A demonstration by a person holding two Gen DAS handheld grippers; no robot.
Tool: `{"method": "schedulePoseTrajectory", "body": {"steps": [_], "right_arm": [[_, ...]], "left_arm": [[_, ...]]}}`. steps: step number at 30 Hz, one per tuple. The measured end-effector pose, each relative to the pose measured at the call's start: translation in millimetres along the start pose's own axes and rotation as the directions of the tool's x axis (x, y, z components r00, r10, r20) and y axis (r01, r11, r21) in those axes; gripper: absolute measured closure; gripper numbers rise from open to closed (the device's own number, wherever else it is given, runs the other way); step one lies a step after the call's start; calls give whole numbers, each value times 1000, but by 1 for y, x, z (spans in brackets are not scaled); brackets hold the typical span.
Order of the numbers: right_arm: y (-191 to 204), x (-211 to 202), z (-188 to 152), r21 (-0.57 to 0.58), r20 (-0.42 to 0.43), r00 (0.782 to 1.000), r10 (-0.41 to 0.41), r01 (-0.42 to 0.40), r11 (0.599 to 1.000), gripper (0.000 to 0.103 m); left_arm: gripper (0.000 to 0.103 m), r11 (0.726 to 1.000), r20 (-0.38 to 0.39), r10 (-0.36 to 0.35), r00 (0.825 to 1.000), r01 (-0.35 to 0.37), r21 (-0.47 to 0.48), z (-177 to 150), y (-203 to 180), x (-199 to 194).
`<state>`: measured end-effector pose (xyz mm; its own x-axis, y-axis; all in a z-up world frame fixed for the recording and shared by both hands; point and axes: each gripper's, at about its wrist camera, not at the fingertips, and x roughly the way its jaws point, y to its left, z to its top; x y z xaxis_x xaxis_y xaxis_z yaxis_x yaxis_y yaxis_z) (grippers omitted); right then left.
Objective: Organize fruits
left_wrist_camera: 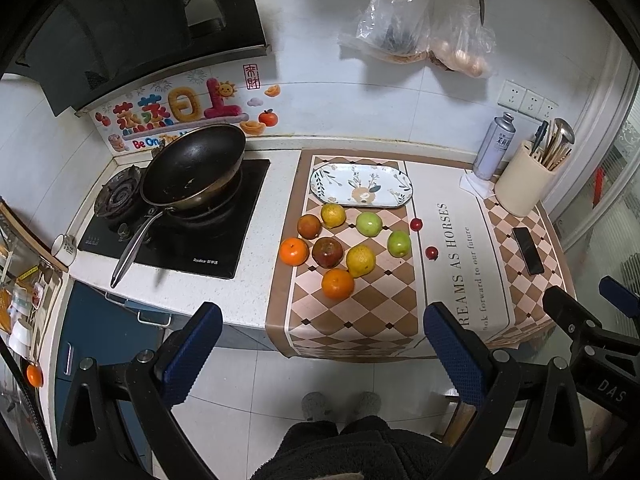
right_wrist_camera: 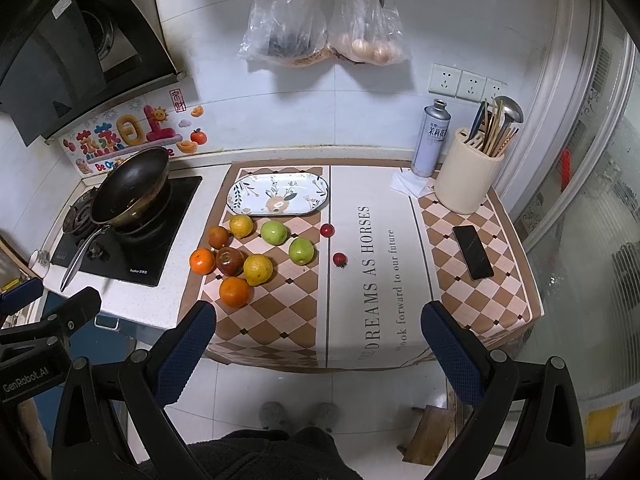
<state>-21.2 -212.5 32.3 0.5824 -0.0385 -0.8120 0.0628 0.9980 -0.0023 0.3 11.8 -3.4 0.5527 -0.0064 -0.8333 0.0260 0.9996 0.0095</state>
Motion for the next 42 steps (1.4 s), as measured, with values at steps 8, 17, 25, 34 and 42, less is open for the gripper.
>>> {"method": "schedulePoseTrajectory", "body": {"steps": [8,17,25,34,42], "right_arm": [[0,2,1,1,-4,1000,1,-1,1000,0],[0,4,4,1,-7,1000,3,-3,1000,0],[1,6,5,1,-12,1000,5,-5,1000,0],[3,14,7,2,-15,1000,6,-6,1000,0],[3,15,8,6,-18,1000,8,-8,1000,0]], "left_arm": [[0,1000,-4,-2,1000,2,-2,0,0,2],[0,1000,-12,-3,1000,3,-2,3,-1,8],[0,1000,-14,-5,1000,5,-1,4,-2,8],[0,1000,-20,-5,1000,5,-4,6,-3,16],[0,1000,-20,-6,1000,6,-3,6,-2,15]]}}
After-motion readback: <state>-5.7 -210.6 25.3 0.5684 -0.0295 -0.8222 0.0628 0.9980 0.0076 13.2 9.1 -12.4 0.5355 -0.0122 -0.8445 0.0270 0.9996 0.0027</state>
